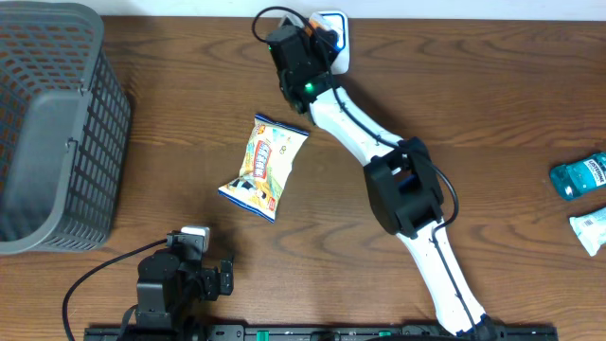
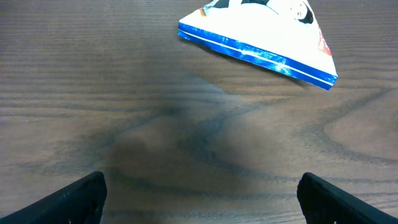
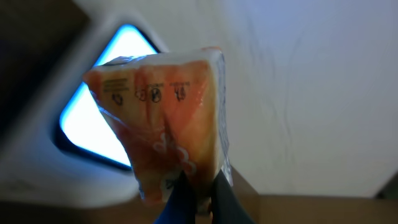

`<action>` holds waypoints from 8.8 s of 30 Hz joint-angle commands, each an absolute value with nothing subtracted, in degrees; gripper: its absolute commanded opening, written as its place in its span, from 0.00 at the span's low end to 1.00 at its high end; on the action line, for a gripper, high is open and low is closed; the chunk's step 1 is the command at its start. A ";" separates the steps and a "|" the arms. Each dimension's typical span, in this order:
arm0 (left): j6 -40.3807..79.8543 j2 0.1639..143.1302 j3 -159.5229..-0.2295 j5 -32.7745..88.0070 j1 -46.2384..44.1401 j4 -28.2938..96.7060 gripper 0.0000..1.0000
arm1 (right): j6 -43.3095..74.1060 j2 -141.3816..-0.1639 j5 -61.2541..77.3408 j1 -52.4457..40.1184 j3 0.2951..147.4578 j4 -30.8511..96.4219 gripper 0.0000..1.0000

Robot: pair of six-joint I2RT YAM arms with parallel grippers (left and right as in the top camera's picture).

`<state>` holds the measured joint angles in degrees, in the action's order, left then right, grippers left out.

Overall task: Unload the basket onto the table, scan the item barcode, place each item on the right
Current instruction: 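Hold the orange packet in front of the scanner, then carry the orange packet to the right edge and release it, then reach the right gripper to the yellow snack bag and grasp it, then lift the yellow snack bag and carry it rightward, then swing the snack bag toward the white scanner with the right gripper, then hold the snack bag up in front of the scanner with the right gripper, then carry the snack bag to the right table edge and release it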

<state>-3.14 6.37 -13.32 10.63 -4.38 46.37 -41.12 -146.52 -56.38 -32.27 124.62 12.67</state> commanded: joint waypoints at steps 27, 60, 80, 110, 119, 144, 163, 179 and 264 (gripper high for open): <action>-3.11 6.20 -13.30 11.14 -4.19 47.75 0.98 | 12.38 -130.32 -10.20 32.14 108.71 61.65 0.04; -3.11 6.20 -13.30 11.14 -4.19 47.75 0.98 | 21.10 -121.58 40.56 -24.88 108.97 64.82 0.99; -3.11 6.20 -13.30 11.14 -4.19 47.75 0.98 | 47.72 -128.62 -4.99 -46.57 119.15 60.58 0.88; -3.11 6.20 -13.30 11.14 -4.19 47.75 0.98 | 27.03 -127.50 38.02 -35.64 123.76 62.22 0.01; -3.11 6.20 -13.30 11.14 -4.19 47.75 0.98 | 19.64 -111.72 53.49 -17.89 123.76 88.75 0.01; -3.11 6.20 -13.30 11.16 -4.19 47.75 0.98 | -42.24 -83.31 49.74 5.21 121.95 97.30 0.01; -3.11 6.20 -13.30 11.14 -4.19 47.75 0.98 | -93.67 -79.20 67.48 -2.68 112.33 97.10 0.01; -3.11 6.20 -13.30 11.14 -4.19 47.75 0.98 | -114.28 -99.15 89.54 -15.68 93.62 64.73 0.01; -3.11 6.20 -13.30 9.43 -4.19 47.75 0.98 | 17.06 -142.39 10.33 -17.56 151.39 71.35 0.01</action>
